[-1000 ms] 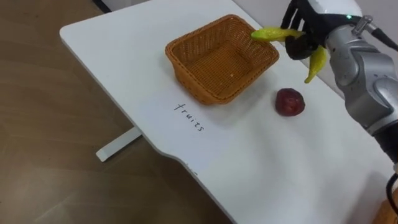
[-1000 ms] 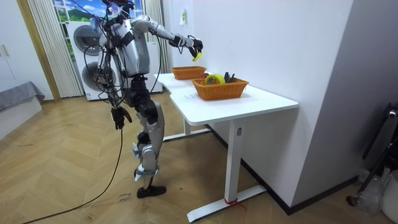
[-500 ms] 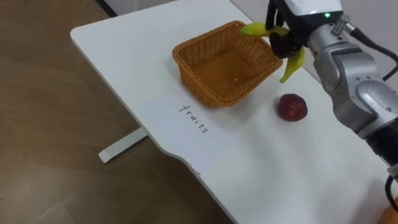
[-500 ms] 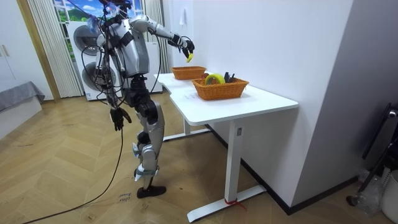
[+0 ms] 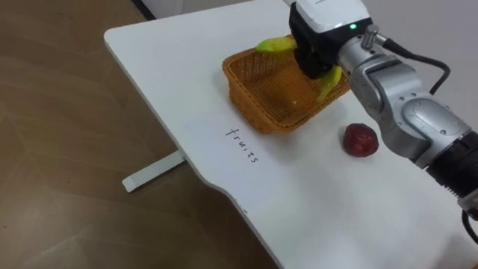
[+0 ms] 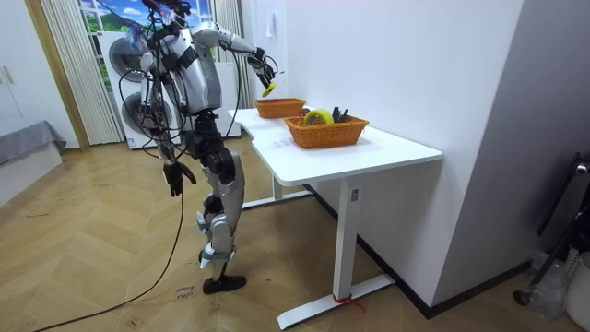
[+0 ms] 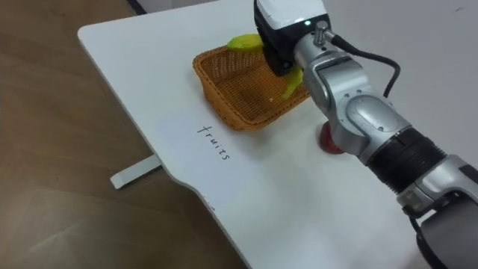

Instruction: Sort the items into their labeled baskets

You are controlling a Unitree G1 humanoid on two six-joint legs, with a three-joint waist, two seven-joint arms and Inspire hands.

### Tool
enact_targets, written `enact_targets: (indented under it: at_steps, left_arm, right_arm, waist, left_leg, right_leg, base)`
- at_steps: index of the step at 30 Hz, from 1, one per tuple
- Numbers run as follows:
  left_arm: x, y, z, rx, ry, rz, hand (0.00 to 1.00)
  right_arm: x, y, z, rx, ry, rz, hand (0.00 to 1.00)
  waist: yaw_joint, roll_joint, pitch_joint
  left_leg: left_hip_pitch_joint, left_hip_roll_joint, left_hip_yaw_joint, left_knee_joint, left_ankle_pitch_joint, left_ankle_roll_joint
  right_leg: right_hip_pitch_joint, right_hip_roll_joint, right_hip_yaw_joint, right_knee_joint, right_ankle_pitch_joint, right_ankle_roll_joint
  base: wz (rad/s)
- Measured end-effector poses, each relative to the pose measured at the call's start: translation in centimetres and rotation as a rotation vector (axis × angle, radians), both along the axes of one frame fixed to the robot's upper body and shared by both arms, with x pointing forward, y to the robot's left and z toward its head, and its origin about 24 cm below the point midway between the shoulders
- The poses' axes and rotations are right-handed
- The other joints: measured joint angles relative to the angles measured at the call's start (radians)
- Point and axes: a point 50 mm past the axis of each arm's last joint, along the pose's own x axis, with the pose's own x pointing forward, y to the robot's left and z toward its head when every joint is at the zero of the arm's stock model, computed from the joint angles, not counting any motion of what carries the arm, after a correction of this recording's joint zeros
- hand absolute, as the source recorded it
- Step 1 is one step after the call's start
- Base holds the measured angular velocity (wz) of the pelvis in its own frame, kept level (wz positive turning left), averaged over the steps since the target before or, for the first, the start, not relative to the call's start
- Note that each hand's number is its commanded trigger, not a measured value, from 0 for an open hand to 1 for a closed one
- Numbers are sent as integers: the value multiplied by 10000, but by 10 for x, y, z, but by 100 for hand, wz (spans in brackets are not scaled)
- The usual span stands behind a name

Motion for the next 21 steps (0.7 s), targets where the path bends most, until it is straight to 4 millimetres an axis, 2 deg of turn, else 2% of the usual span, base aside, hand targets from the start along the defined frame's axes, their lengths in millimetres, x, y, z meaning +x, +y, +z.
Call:
enact_targets:
  at_steps: [1,2,7,16,21]
  left_arm:
    - [0,0,0,4,0,5,0]
    - [0,0,0,2,-14,24,0]
    - [1,4,2,47,-4,-96,0]
    - [2,2,2,-57,-52,-154,0]
    - [3,-1,0,-86,-105,-352,0]
  right_arm:
    - [0,-1,0,-9,14,-26,9]
    - [0,-1,0,-10,15,-29,0]
    - [2,0,-5,31,166,-124,0]
    - [3,0,-8,-24,419,-146,0]
    - [2,2,-9,-37,483,121,0]
  waist:
    - [83,7,6]
    - [109,10,9]
    - [163,18,16]
    - [142,35,29]
    - [66,98,81]
  left_leg:
    - [-5,-3,-3,11,-6,0]
    - [-11,-3,-8,16,-7,-2]
    - [-46,8,-129,31,-34,-45]
    - [-49,15,-94,29,-35,-38]
    - [-8,6,-96,7,-39,-31]
  right_leg:
    - [-1,0,-4,0,0,0]
    - [-3,-1,-9,0,0,0]
    - [1,27,-184,6,0,0]
    - [-9,22,-195,6,1,-2]
    - [19,18,-162,1,1,-2]
  base:
    - [0]
    - [3]
    - [5]
    - [0]
    - [0]
